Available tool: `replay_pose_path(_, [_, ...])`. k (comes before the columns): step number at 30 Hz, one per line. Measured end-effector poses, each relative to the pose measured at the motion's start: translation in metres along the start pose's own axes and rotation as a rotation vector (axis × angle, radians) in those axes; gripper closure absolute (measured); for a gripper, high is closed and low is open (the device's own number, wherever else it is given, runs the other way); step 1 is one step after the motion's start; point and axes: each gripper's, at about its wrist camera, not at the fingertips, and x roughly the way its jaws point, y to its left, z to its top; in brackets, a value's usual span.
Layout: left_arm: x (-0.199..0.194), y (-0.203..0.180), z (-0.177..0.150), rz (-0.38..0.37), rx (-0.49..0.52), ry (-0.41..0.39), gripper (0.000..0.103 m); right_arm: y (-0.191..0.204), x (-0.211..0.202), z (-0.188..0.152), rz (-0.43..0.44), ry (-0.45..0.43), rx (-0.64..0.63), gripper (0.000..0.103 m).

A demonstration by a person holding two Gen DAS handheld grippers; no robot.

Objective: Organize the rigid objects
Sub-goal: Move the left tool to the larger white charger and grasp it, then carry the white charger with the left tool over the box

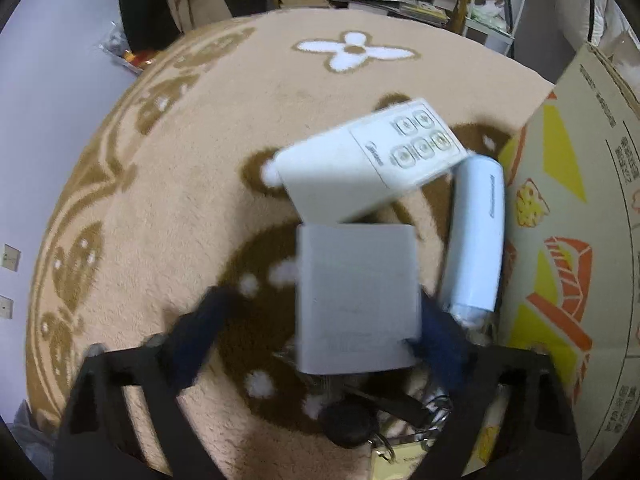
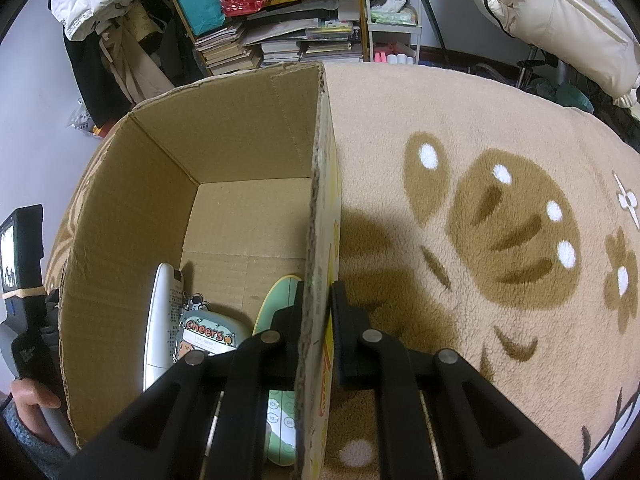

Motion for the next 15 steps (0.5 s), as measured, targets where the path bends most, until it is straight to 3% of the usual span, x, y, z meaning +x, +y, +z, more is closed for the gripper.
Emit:
replay_pose_path(2, [-0.004, -0.003, -0.002, -0.012, 0.017, -0.010, 0.036, 0.000, 0.000, 0.000, 0.000, 0.000, 0.000, 0.092])
replay_pose_path(4, [-0.009, -0.009, -0.004, -0.017, 0.044, -0.020, 0.052, 0.000, 0.000, 0.000, 0.001, 0.000, 0.001, 0.092])
replay_pose_path(9, [-0.016, -0.015, -0.010, 0.055, 0.078, -0.029, 0.052, 0.000, 0.000, 0.000, 0.003, 0.000, 0.004, 0.092])
replay_pose_path(15, [-0.036, 0.007, -0.011, 0.038, -0.017, -0.064, 0.052, -0.001, 0.000, -0.001, 0.003, 0.000, 0.003, 0.092])
